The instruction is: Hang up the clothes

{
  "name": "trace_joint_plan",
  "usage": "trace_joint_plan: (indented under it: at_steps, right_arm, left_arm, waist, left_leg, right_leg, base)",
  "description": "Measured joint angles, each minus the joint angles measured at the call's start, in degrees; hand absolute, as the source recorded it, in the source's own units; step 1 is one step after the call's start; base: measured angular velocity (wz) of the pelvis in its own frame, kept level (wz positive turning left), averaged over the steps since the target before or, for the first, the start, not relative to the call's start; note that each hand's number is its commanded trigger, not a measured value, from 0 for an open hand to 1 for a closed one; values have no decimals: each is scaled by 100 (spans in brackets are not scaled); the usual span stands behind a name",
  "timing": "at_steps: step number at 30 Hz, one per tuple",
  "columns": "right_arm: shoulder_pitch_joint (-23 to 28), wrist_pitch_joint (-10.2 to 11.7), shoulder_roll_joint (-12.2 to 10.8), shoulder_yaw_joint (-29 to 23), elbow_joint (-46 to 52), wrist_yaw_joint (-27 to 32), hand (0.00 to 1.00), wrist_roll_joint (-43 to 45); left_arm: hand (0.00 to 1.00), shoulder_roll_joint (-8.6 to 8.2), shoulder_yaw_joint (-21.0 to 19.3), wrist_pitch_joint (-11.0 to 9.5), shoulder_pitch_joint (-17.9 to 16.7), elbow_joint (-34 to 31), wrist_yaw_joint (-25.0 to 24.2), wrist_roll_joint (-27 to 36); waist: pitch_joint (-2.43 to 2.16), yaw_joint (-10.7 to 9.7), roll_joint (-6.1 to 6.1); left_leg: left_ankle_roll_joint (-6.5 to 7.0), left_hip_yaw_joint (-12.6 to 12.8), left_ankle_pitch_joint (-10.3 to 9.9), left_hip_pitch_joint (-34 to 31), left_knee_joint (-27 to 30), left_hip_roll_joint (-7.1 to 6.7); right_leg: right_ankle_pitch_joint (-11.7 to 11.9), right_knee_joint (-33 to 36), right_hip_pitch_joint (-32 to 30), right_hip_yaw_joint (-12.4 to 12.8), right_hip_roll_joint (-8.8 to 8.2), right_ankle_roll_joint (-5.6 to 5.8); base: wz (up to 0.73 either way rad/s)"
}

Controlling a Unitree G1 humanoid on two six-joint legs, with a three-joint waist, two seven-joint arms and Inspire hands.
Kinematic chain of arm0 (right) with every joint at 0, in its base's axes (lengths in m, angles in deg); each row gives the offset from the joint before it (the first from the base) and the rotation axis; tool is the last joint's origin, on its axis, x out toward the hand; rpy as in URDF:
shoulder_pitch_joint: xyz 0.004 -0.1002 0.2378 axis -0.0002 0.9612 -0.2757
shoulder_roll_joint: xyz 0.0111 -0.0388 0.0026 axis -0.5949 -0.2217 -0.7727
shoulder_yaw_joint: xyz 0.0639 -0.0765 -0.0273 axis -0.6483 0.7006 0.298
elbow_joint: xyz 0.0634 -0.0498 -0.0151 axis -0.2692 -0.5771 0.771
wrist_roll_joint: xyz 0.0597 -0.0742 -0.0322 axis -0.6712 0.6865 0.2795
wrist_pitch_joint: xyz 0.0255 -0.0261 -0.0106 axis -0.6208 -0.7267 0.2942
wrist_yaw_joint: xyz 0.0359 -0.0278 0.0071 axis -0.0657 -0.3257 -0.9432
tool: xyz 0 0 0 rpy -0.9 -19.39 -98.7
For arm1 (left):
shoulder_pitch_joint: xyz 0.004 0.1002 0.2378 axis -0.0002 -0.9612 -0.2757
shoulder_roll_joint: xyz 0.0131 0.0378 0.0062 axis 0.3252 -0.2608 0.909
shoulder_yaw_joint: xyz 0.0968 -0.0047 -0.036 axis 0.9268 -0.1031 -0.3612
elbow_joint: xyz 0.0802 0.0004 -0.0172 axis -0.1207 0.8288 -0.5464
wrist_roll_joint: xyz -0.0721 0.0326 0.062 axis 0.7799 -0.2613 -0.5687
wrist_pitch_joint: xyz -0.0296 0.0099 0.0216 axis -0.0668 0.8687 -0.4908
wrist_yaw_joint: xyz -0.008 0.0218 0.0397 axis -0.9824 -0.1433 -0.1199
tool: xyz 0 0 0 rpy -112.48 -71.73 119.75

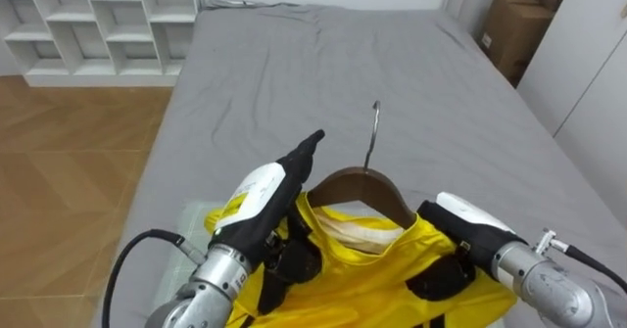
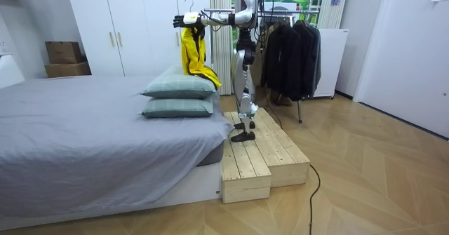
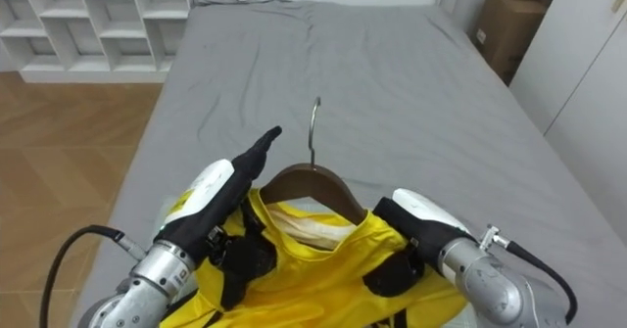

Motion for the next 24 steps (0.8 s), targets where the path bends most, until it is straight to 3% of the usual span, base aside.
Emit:
trace_joint_plan:
  at_steps: [12,20,24]
  right_arm:
    - [0,11,24,-17,-263,23,100,0]
    - [-5,140,33,-637,-835,283,100,-395]
    - [-5,139,139,-854,-1016,471,100,-598]
  left_arm:
    - [0,125,-57,-1,-227,125,-16,156]
    - [0,130,-96,-11,-263,135,-53,159]
    - [0,177,-326,-7,-263,165,-161,158]
  waist:
    - [0,-111,0]
    - [-2,-151,6]
    - [-6,-198,14]
  left_leg:
    - [11,-9,-7,46,-1,-6]
    - [20,-72,-14,64,33,-11]
    - [20,-46,-14,28,53,-6]
  right_leg:
    - [0,-6,70,-67,-10,1]
    - [0,-28,137,-145,-11,2]
    - [0,-24,111,-141,-12,1]
  base:
    - [0]
    - [4]
    - [0]
